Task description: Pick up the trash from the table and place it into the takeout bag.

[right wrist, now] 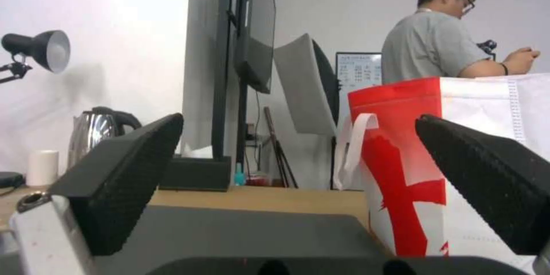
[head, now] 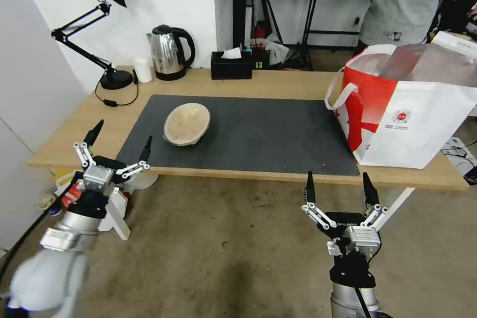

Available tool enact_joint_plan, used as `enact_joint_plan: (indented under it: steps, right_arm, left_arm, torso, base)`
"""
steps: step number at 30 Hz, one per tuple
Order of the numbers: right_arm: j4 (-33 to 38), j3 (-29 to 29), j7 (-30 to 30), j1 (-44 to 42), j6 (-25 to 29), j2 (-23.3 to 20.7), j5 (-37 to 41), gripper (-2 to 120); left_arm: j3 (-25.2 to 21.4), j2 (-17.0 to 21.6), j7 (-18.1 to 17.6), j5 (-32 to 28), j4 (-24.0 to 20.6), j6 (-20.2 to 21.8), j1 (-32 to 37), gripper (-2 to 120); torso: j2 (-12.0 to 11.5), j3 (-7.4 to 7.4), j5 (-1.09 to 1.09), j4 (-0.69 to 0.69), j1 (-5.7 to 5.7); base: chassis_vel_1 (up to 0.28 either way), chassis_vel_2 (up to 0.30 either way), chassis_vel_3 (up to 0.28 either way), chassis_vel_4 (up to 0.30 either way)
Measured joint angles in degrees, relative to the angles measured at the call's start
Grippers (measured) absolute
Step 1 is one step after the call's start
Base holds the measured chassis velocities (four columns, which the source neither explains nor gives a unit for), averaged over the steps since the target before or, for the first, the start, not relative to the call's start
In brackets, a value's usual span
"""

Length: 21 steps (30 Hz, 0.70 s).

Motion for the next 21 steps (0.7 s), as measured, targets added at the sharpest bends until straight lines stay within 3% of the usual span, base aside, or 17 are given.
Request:
enact_joint_plan:
  steps: [4, 5, 8, 9, 11, 21]
  right_arm:
    - [0.0, 0.01, 0.0, 0.01, -0.01, 0.0, 0.0, 100]
    - [0.0, 0.01, 0.0, 0.01, -0.01, 0.0, 0.0, 100]
    - [0.0, 0.01, 0.0, 0.01, -0.02, 0.01, 0.0, 100]
    - [0.0, 0.01, 0.0, 0.01, -0.02, 0.01, 0.0, 100]
    - [0.0, 0.02, 0.0, 0.01, -0.03, 0.01, 0.01, 100]
    - [0.01, 0.02, -0.02, 0.02, -0.05, 0.0, 0.05, 100]
  left_arm:
    - [-0.36, 7.08, 0.5, -0.08, 0.52, 0.69, 0.47, 100]
    - [-0.36, 7.08, 0.5, -0.08, 0.52, 0.69, 0.47, 100]
    - [0.3, 13.83, 1.85, 0.1, 2.77, 0.75, 0.3, 100]
    - [0.3, 13.83, 1.85, 0.1, 2.77, 0.75, 0.3, 100]
    - [1.41, 17.9, 3.21, 0.54, 4.79, 0.52, -0.77, 100]
    - [2.89, 25.86, 5.94, 1.37, 9.05, -0.58, -2.77, 100]
  torso:
    - [0.0, 0.0, 0.01, -0.01, 0.0]
    - [0.0, 0.0, 0.01, -0.01, 0.0]
    - [0.0, 0.0, 0.0, 0.0, 0.0]
    - [0.0, 0.0, 0.0, 0.0, 0.0]
    - [0.0, 0.0, 0.0, -0.02, 0.0]
    - [0.0, 0.0, 0.0, -0.01, 0.0]
  base:
    - [0.0, 0.0, 0.0, 0.0]
    - [0.0, 0.0, 0.0, 0.0]
    - [0.0, 0.0, 0.0, 0.0]
    - [0.0, 0.0, 0.0, 0.0]
    - [0.0, 0.0, 0.0, 0.0]
    - [0.0, 0.0, 0.0, 0.0]
